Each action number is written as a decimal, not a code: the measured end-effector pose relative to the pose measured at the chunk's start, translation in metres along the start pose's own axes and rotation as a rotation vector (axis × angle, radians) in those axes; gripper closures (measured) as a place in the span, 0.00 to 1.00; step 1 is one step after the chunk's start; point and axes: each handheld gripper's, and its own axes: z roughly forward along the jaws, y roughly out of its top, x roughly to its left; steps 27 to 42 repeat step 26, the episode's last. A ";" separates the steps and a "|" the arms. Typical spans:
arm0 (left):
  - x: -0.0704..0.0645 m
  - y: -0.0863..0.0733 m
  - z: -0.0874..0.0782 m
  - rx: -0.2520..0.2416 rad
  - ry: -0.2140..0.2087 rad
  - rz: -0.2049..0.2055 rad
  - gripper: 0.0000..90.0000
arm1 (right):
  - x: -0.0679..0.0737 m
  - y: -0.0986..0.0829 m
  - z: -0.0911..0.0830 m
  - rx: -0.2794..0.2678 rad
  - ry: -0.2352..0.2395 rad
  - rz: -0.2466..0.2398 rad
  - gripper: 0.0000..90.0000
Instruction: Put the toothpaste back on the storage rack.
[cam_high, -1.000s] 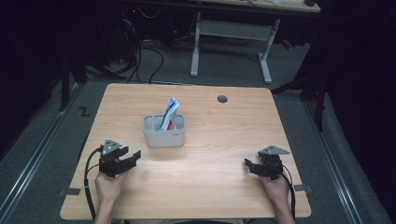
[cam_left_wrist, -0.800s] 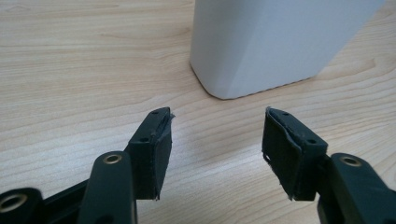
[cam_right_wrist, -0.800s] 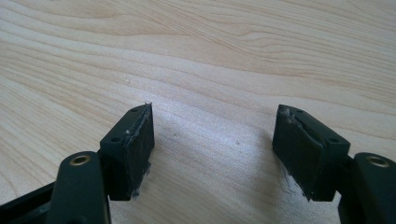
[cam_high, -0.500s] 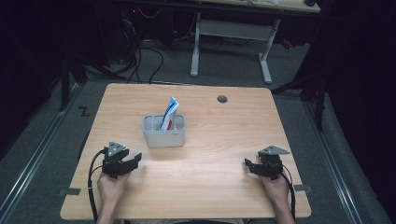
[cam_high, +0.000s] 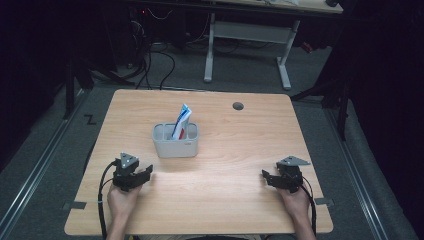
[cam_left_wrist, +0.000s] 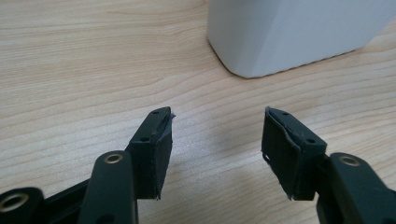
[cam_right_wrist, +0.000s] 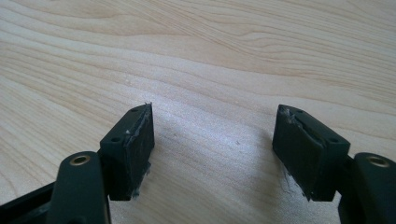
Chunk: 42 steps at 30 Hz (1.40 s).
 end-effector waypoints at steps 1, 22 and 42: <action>0.000 -0.001 0.001 0.002 0.003 0.001 0.48 | 0.000 0.000 0.000 0.000 0.000 0.000 0.33; -0.005 -0.007 0.010 0.028 0.036 0.030 0.43 | 0.000 0.000 0.000 0.000 0.000 0.002 0.33; -0.005 -0.007 0.010 0.030 0.029 0.031 0.41 | 0.000 0.000 0.000 0.000 0.001 0.001 0.33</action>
